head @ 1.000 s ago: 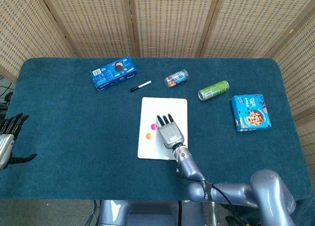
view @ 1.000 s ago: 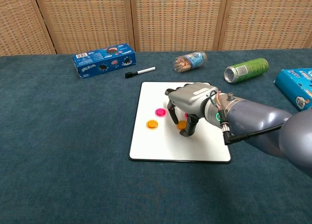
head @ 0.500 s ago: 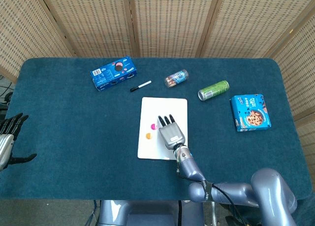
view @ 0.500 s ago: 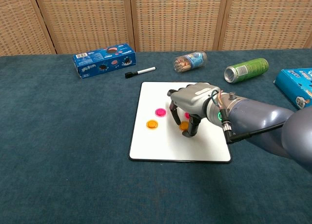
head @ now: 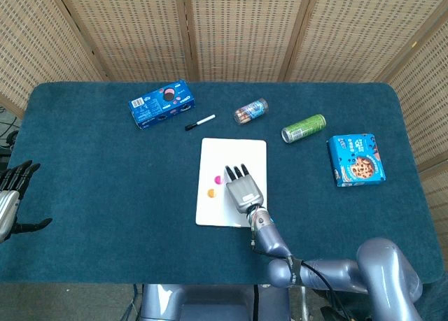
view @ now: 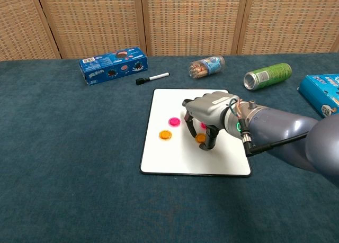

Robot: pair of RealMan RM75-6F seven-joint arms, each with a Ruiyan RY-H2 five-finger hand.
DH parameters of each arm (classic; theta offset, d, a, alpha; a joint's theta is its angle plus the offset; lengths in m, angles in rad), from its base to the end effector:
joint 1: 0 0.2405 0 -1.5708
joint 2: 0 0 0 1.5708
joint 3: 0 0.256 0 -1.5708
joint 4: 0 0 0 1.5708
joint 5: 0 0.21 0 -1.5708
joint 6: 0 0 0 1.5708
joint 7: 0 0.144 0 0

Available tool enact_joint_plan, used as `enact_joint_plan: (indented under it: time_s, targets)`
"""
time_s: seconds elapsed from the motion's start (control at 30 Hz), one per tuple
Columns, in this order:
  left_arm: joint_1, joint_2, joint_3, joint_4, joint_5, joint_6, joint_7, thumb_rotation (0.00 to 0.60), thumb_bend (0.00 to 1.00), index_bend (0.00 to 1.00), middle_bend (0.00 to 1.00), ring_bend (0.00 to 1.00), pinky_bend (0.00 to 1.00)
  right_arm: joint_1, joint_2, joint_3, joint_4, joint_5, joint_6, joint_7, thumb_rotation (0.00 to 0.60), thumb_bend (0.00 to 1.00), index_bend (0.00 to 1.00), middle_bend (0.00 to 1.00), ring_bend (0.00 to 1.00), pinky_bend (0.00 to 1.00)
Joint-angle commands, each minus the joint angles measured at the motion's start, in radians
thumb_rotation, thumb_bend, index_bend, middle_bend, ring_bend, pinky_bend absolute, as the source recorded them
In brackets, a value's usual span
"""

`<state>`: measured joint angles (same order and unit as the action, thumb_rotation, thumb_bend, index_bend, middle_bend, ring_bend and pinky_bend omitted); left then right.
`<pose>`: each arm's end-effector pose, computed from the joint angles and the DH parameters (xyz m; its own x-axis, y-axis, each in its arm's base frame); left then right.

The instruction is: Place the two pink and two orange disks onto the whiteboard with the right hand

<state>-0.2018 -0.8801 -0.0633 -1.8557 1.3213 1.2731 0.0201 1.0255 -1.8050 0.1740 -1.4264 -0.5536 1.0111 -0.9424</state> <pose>-0.2860 0.2107 0.1921 0.3787 0.1588 0.9118 0.9202 0.0410 -0.3893 -0.0775 -0.3392 -0.0988 0.6906 -0.3231 0.6471 -0.7189 -0.4054 0.5647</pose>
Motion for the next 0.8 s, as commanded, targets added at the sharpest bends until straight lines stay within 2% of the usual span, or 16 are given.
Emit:
enact_joint_plan:
  time_s: [0.03,0.3,0.53,0.7,0.8]
  targets:
    - [0.000,0.000,0.000,0.000,0.000,0.001,-0.001,0.600,0.00,0.00,0.00,0.00,0.00,0.001,0.001,-0.001,-0.003,0.003,0.000,0.000,0.600,0.36,0.44,0.00,0.00,0.00]
    - [0.001,0.001,0.001,0.001,0.002,0.001,-0.003,0.600,0.00,0.00,0.00,0.00,0.00,0.005,0.005,0.002,-0.012,-0.002,0.004,0.012,0.600,0.36,0.43,0.00,0.00,0.00]
    - [0.002,0.002,0.001,0.000,0.004,0.002,-0.005,0.600,0.00,0.00,0.00,0.00,0.00,0.002,0.039,0.014,-0.086,-0.030,0.028,0.032,0.600,0.36,0.43,0.00,0.00,0.00]
    - [0.002,0.001,0.003,0.002,0.009,0.002,-0.007,0.600,0.00,0.00,0.00,0.00,0.00,-0.025,0.144,0.027,-0.269,-0.116,0.096,0.063,0.600,0.36,0.43,0.00,0.00,0.00]
    - [0.006,0.002,0.007,0.002,0.020,0.007,-0.011,0.600,0.00,0.00,0.00,0.00,0.00,-0.076,0.259,0.010,-0.397,-0.238,0.151,0.111,0.600,0.36,0.39,0.00,0.00,0.00]
